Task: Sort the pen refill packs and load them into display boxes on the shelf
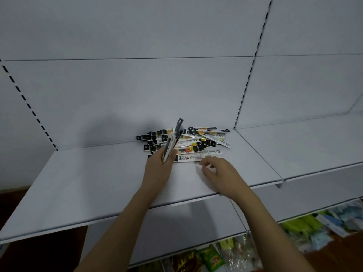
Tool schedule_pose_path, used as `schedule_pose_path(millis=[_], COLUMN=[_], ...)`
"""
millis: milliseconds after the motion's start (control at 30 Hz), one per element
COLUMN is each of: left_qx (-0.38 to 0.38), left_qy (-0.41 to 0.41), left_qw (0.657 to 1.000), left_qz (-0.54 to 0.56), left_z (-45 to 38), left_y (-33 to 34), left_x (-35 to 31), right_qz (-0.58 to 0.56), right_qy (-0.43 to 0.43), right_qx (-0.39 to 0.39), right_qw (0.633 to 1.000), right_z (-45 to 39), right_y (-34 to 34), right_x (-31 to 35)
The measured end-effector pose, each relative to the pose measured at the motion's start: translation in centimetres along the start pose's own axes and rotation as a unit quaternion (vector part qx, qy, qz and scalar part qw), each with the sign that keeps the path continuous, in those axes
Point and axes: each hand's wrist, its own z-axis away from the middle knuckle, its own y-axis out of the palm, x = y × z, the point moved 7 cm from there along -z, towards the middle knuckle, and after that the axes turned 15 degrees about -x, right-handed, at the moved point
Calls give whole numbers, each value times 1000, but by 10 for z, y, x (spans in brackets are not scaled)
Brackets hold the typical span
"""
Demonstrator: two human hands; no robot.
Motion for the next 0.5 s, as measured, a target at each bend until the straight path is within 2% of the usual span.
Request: schedule_pose_path(millis=[233,500], left_qx=[87,174], left_qy=[50,32], left_qw=[994,979], left_qz=[54,105], left_z=[46,156], left_y=[63,180], left_x=[-74,-159], right_qz=[35,93], right_qy=[31,118], right_qx=[-41,-92], right_qw=[998,984], right_z=[37,138], right_y=[-92,-236], right_x=[-41,-149])
